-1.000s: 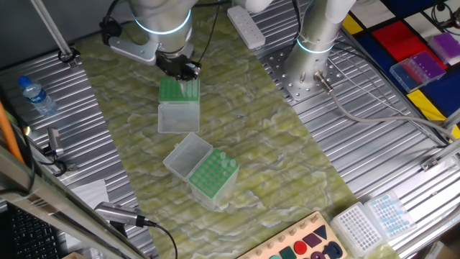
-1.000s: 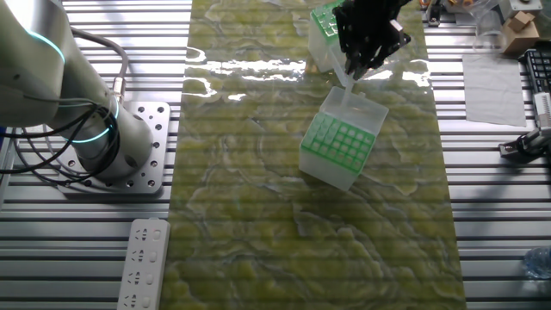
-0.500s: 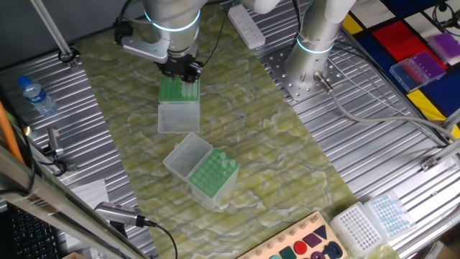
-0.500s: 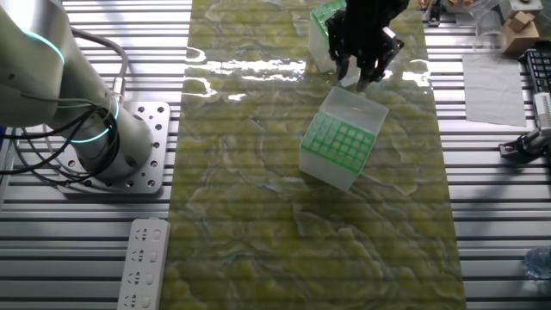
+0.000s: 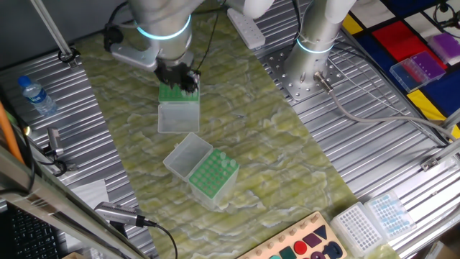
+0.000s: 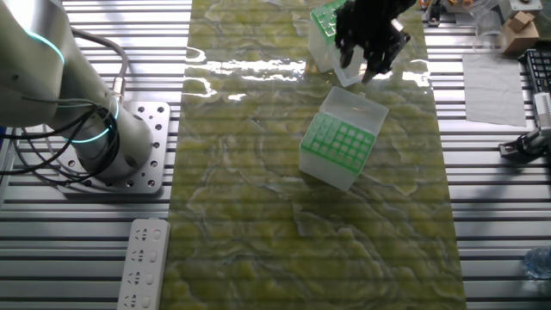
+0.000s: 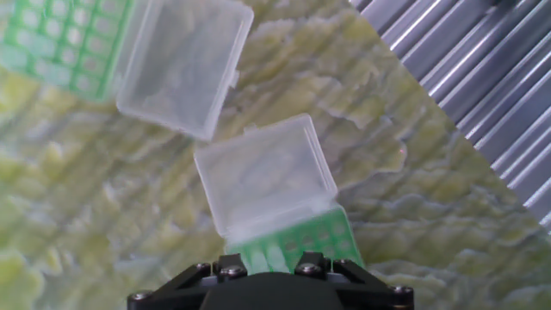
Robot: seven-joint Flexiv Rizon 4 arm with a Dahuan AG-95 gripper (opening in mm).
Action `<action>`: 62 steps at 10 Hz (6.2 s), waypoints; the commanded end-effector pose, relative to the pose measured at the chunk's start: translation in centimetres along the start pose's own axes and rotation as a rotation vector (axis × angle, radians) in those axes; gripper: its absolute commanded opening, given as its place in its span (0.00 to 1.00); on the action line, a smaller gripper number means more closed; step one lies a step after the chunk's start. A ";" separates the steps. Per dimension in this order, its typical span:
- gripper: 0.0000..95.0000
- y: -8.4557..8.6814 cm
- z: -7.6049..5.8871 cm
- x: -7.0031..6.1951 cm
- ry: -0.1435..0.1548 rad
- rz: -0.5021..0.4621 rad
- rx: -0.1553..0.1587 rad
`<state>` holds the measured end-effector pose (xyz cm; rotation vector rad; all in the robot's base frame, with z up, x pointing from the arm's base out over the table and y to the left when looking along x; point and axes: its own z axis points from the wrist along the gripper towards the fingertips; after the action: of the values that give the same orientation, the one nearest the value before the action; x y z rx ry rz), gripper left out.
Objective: Transfer all large pipette tips from one holder to another
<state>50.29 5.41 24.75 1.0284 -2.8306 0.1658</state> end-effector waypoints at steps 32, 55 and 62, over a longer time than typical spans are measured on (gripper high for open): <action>0.40 16.7 5.9 -8.4 -0.070 -0.170 -0.021; 0.00 15.7 1.3 -9.6 -0.079 -0.104 -0.035; 0.00 15.5 -0.7 -8.9 -0.062 -0.099 -0.034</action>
<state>47.07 22.92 23.05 1.1868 -2.8206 0.0790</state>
